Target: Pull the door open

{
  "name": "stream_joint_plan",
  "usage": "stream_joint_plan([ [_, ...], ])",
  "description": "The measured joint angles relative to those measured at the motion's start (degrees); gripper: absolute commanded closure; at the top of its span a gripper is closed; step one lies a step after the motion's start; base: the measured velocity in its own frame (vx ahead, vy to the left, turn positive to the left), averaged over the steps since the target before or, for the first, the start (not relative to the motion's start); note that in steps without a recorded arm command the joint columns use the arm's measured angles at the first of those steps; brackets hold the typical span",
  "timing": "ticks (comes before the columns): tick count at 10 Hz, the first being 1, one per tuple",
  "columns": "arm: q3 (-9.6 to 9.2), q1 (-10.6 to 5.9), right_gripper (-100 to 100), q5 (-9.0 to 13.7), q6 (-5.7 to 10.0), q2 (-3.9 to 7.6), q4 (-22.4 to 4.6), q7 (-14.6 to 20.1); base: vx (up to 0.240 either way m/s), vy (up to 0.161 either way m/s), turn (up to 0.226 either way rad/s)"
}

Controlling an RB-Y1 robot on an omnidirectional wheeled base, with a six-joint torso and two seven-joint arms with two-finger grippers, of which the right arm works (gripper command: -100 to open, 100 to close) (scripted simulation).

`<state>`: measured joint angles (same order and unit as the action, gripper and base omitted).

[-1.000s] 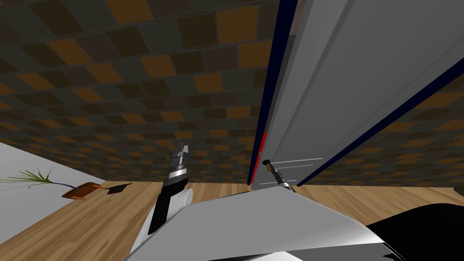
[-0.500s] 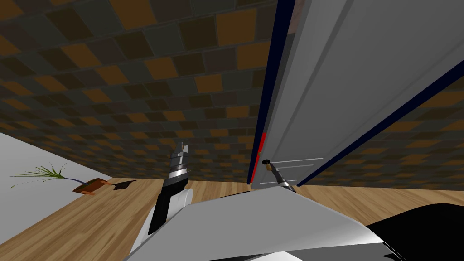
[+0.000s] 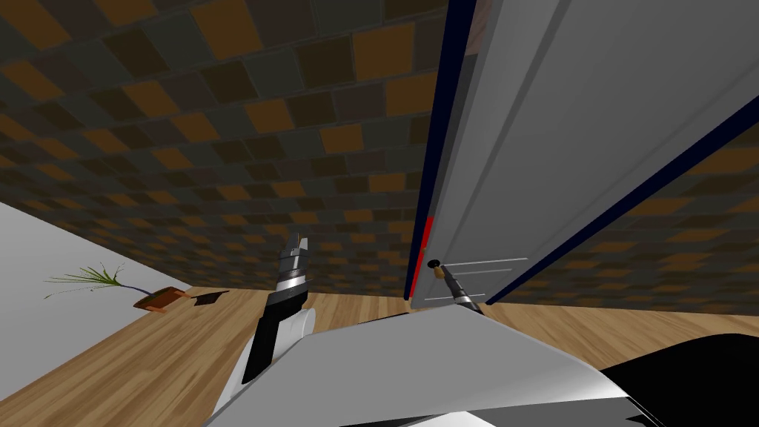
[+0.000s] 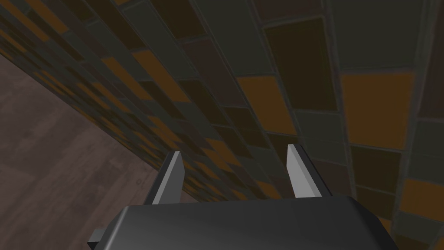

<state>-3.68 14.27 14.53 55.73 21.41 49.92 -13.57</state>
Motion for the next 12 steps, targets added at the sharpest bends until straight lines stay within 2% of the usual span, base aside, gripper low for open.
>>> stream_joint_plan([
  [1,-0.19,0.56,100,0.4,-0.05,-0.04,0.7,1.2,-0.031,-0.013,0.003],
  [4,-0.94,0.35,100,1.8,-0.79,0.04,1.2,4.9,-0.029,-0.01,0.032],
  [6,-1.44,-0.14,100,2.6,-0.44,0.19,0.5,7.5,-0.029,-0.011,0.032],
  [7,-1.56,0.3,100,2.9,-1.06,0.34,1.5,8.5,-0.038,-0.006,0.011],
  [10,-2.15,-0.71,100,3.8,-0.72,0.28,0.1,11.3,-0.028,-0.009,0.019],
  [11,-2.35,-0.18,100,4.4,-1.22,0.33,1.2,12.3,-0.017,-0.011,0.014],
  [12,-2.58,-0.4,100,4.6,-1.35,0.39,1.0,13.3,-0.03,-0.009,0.053],
])
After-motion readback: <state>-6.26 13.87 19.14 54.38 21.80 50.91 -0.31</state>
